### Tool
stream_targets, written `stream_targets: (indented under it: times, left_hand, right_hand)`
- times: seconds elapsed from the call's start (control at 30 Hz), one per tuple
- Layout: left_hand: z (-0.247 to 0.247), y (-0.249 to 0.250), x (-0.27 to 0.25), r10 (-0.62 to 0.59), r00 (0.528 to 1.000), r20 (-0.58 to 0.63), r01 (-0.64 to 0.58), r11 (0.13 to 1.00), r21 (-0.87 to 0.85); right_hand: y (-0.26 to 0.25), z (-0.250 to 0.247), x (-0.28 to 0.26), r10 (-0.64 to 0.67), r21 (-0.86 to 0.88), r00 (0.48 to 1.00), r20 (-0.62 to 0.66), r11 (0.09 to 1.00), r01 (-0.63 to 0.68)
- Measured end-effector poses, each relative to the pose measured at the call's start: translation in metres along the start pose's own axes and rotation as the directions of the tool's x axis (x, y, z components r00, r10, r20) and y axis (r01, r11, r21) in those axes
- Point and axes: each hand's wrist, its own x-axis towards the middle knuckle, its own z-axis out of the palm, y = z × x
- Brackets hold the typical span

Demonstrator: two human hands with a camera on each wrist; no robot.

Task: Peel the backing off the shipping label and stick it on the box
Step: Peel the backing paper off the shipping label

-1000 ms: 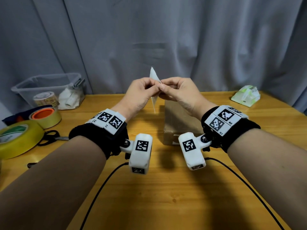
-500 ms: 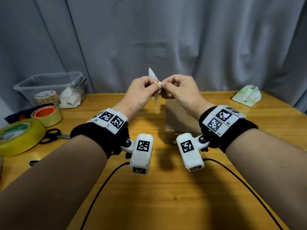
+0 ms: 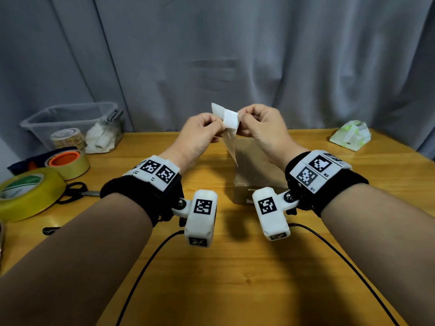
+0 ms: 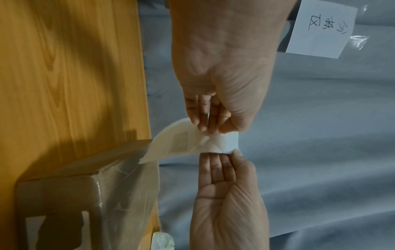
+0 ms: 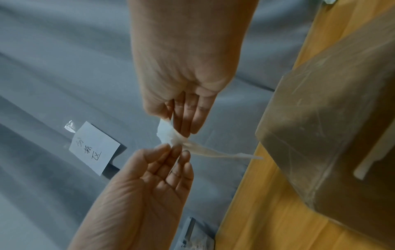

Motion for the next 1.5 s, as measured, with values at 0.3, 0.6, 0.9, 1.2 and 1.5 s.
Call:
stream_targets:
  times: [0.3,0.6,0.9,1.2,1.5]
  left_hand:
    - [0.005,0.002,0.001,0.043,0.999,0.011,-0.043,0.999,0.008]
    - [0.012,0.0,-0.003,0.193,0.978,0.077,-0.2,0.976,0.09]
    - [0.025,0.011,-0.003,0.2,0.978,0.058,-0.207,0.966,0.154]
    - [0.022,-0.006,-0.012,0.135,0.991,0.019,-0.135,0.99,0.036]
    - [0.025,-0.005,-0.012,0.24,0.967,-0.084,-0.238,0.971,0.033]
  right_hand:
    - [-0.001,-0.001,-0.007,-0.01,-0.1,0.996,0.083,0.995,0.019]
    - [0.0,-0.008,-0.017,0.03,0.02,0.997,0.077,0.999,-0.032]
    - [-0.009,-0.011,-0.018,-0.019,-0.099,0.999,-0.05,0.995,0.013]
    - [0.0,-0.009,-0.022,-0.101,-0.184,0.994,-0.039,0.979,0.092]
    - [0.002,-0.007,-0.033,-0.165,-0.309,0.986,-0.014,0.939,0.153]
